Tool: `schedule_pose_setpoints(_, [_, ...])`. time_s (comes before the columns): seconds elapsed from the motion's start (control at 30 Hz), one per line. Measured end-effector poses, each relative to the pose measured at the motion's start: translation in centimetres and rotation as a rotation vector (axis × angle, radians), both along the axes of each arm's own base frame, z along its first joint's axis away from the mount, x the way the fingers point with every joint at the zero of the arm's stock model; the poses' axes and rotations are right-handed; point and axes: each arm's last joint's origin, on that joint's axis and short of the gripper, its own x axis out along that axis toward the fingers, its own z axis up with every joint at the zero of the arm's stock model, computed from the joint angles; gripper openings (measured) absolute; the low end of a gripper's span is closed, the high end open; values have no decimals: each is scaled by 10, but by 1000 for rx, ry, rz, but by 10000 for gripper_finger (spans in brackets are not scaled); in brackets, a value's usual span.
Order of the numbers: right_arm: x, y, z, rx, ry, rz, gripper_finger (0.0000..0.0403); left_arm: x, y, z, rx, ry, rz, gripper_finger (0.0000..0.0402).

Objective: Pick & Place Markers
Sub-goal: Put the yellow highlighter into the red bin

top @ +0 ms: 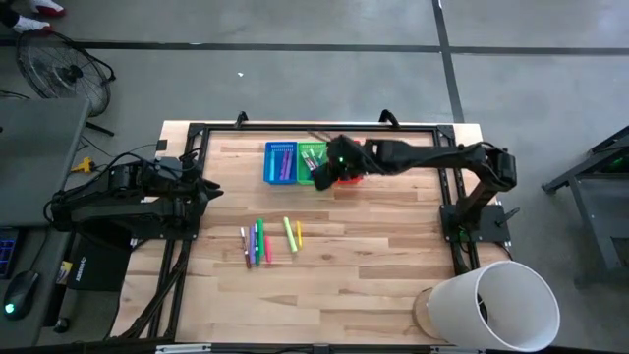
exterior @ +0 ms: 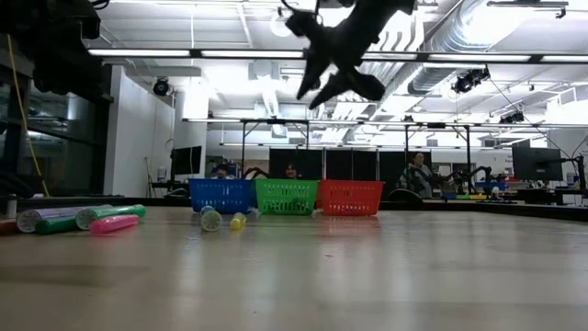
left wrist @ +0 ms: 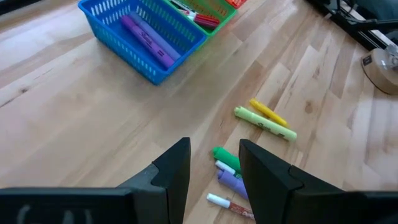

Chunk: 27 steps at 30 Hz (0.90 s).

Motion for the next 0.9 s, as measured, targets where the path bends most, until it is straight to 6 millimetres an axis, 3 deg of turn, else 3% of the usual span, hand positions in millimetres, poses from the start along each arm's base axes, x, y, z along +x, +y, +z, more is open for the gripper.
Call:
schedule_pose_setpoints(0.23, [5,36,1,-58,4,110,112,-2,-2,-3,-39,37,-40,136])
schedule_pose_setpoints(0.57, [13,70,6,-78,-105,49,112,-3,-2,-4,-42,52,-34,136])
schedule_pose_setpoints(0.9, [28,78,25,-149,-347,91,112,-3,-2,-4,-63,46,-15,136])
